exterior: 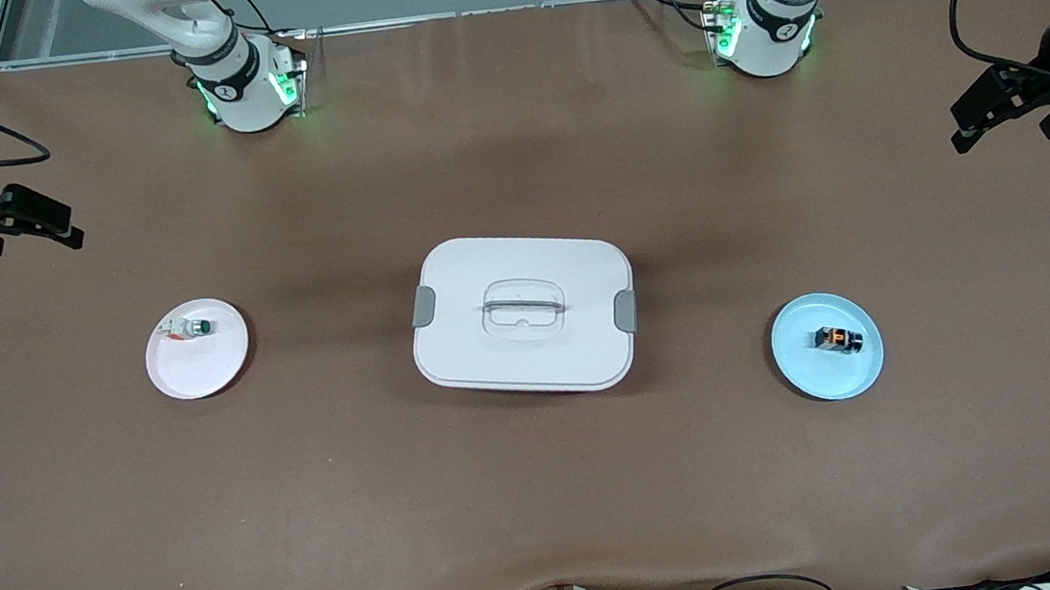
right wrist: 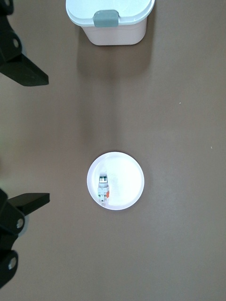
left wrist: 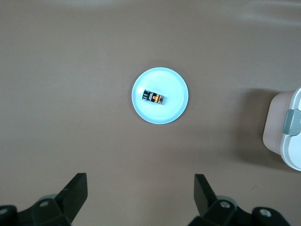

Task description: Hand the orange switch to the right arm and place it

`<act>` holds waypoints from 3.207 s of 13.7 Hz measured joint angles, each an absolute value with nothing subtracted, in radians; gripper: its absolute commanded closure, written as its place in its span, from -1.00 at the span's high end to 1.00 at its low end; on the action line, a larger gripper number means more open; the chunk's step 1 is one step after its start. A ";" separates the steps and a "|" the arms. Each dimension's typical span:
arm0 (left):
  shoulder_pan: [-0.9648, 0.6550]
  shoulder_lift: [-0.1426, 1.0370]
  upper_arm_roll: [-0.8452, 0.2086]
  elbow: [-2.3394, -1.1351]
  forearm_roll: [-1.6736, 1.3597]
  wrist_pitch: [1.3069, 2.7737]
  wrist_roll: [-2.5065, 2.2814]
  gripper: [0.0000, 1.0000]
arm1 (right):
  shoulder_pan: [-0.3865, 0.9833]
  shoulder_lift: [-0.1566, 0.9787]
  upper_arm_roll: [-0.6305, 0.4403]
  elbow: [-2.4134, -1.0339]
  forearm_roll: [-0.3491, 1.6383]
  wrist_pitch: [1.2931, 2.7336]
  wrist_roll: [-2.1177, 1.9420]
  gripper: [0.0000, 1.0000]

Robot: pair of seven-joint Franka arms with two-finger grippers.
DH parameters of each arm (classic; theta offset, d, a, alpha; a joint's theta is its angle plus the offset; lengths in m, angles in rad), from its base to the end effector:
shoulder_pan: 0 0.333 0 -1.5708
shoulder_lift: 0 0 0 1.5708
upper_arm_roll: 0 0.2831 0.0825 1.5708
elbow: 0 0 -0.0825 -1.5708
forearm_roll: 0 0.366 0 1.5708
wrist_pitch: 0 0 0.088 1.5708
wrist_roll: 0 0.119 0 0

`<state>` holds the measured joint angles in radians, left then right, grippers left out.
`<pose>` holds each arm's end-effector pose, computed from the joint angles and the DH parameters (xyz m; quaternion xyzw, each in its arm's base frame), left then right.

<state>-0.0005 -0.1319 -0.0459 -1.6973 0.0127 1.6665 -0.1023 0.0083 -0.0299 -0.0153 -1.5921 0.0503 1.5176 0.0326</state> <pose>0.5091 -0.0236 0.5994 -0.9983 -0.0277 -0.0510 0.0056 0.5219 0.0024 0.5814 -0.9992 0.0190 0.0226 0.0251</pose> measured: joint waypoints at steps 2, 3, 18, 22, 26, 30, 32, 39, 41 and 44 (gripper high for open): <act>-0.001 -0.132 -0.046 -1.697 0.013 1.667 -0.102 1.00 | 0.008 -0.030 -0.015 -1.592 0.050 1.518 0.033 1.00; -0.001 -0.132 -0.046 -1.697 0.013 1.667 -0.102 1.00 | 0.008 -0.030 -0.015 -1.592 0.050 1.518 0.033 1.00; -0.001 -0.125 -0.046 -1.696 0.009 1.660 -0.102 1.00 | 0.008 -0.030 -0.015 -1.592 0.050 1.518 0.033 1.00; -0.001 -0.071 -0.046 -1.698 -0.042 1.656 -0.102 1.00 | 0.008 -0.030 -0.016 -1.592 0.050 1.518 0.033 1.00; -0.001 0.023 -0.046 -1.698 -0.045 1.676 -0.102 1.00 | 0.008 -0.030 -0.016 -1.592 0.050 1.517 0.033 1.00; 0.001 0.110 -0.046 -1.732 -0.045 1.783 -0.072 1.00 | 0.008 -0.030 -0.016 -1.593 0.050 1.515 0.033 1.00; 0.003 0.150 -0.046 -1.769 -0.045 1.865 -0.058 1.00 | 0.008 -0.030 -0.016 -1.593 0.050 1.515 0.033 1.00; 0.002 0.312 -0.046 -1.815 -0.009 2.035 -0.039 1.00 | 0.008 -0.030 -0.016 -1.593 0.050 1.515 0.033 1.00; 0.002 0.354 -0.046 -1.815 0.018 2.083 -0.025 1.00 | 0.008 -0.030 -0.016 -1.593 0.050 1.515 0.033 1.00; -0.001 0.411 -0.046 -1.815 0.042 2.161 0.007 1.00 | 0.008 -0.030 -0.016 -1.593 0.050 1.515 0.033 1.00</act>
<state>-0.0008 0.4108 -0.0461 -1.8150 0.0420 2.1610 0.0067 0.0083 -0.0299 -0.0160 -1.5933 0.0503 1.5149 0.0331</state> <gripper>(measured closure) 0.000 0.000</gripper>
